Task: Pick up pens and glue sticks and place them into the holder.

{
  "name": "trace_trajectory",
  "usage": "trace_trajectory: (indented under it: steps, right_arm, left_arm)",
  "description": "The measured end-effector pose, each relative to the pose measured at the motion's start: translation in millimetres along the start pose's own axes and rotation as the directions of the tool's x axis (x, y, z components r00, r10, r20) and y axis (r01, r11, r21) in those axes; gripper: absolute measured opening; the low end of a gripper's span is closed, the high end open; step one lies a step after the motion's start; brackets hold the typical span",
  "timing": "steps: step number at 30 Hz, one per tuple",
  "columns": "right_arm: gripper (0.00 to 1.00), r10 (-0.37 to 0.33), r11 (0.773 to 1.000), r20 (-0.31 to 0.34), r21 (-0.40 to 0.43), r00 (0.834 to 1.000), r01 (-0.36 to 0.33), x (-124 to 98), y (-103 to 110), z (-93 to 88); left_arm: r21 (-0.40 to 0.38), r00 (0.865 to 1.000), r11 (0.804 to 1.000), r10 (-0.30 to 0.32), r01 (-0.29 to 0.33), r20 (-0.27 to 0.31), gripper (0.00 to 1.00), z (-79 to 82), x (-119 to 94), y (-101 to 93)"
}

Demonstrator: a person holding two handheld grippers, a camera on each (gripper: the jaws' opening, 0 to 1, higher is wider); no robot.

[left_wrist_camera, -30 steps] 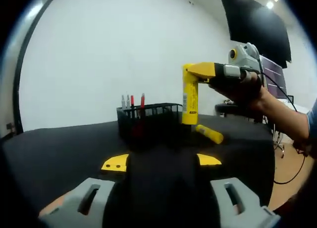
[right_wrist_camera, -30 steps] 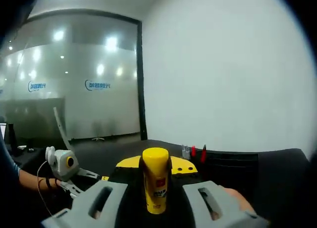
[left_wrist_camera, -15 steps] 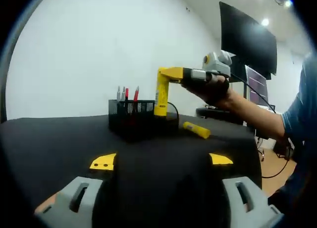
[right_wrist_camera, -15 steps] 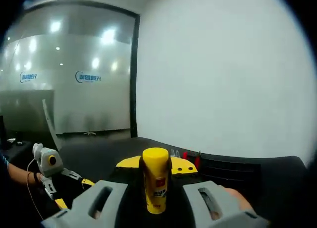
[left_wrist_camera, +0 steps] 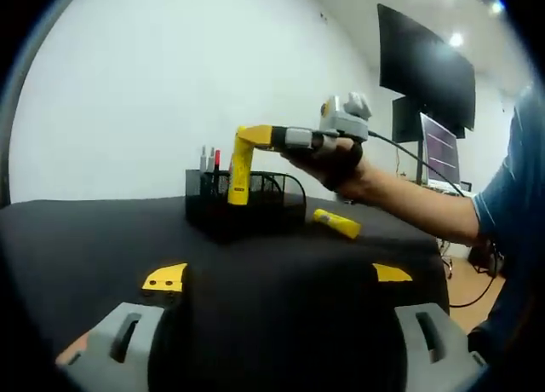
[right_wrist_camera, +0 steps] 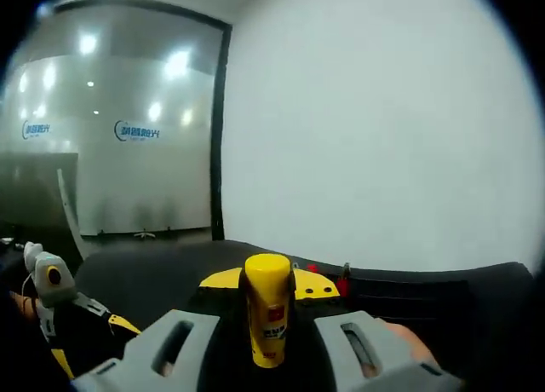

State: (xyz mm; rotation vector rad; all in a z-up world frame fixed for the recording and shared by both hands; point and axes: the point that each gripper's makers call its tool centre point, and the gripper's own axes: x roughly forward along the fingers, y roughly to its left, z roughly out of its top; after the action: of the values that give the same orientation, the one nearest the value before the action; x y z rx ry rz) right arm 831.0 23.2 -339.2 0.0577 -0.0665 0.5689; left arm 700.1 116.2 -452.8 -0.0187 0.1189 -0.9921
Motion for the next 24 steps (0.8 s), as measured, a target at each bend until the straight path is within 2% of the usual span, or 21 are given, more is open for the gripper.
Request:
trace_trajectory:
  steps: [10, 24]
  right_arm:
    - [0.17, -0.025, 1.000, -0.001, 0.011, 1.000, 0.025, 11.9, -3.3, -14.3]
    - [0.17, -0.059, 0.997, -0.003, -0.046, 0.998, 0.059, 17.0, 2.1, -32.6]
  left_arm:
    - [0.009, 1.000, 1.000, 0.004, -0.004, -0.005, 0.78, -1.2, 0.0, 2.0]
    - [0.023, 1.000, 1.000, 0.008, -0.007, -0.020, 0.77, -4.0, 1.7, 0.3]
